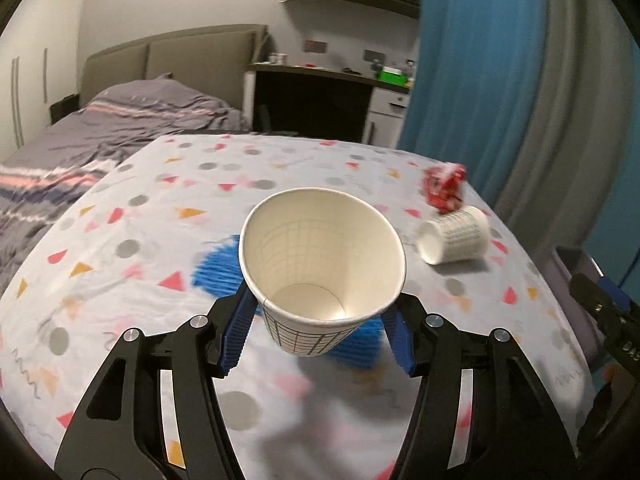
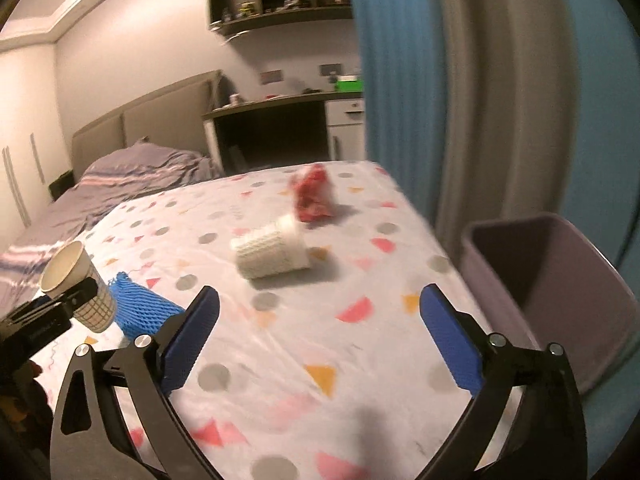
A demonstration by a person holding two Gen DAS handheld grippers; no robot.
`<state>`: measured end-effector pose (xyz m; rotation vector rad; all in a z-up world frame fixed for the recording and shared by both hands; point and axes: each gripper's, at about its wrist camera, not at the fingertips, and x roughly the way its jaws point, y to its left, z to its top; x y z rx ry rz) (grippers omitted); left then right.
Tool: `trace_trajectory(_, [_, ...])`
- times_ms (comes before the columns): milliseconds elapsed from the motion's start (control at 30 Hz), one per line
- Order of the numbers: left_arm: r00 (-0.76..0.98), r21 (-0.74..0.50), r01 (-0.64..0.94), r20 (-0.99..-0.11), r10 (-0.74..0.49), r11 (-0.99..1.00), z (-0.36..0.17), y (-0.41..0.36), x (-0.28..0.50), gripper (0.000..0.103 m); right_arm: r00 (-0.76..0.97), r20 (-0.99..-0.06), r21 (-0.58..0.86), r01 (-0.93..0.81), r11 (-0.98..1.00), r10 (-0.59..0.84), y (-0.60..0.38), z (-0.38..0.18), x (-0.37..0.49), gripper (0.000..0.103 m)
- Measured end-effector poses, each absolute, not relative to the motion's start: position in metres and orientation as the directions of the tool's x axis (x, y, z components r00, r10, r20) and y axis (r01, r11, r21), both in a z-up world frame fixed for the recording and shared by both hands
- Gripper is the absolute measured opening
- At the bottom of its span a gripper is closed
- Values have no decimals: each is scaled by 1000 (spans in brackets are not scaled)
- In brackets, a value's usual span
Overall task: Collect trash
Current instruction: 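Lift the grid cup with the left tool while the right tool moves toward the second grid cup, then grasp the lying white green-grid cup with the right tool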
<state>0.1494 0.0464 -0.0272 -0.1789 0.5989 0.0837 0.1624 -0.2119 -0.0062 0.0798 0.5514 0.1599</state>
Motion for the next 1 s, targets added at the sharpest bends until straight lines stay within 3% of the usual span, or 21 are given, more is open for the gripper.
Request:
trace_trajectory(533, [821,-169,-201,-566,72,965,-23,91,166,58,785,-603,-53,-212,976,138,-139,-43,260,97])
trace_trajectory(833, [814,-190,-182,-580,39,965,-28,92,174,58,757,-643,-63,-202,977,115,-137,-52,282,97])
trace_trajectory(1000, [811,-192,-178,-584,33,965,-30,91,176,58,736,-667,-78,-219,973,112,-129,-56,290,90])
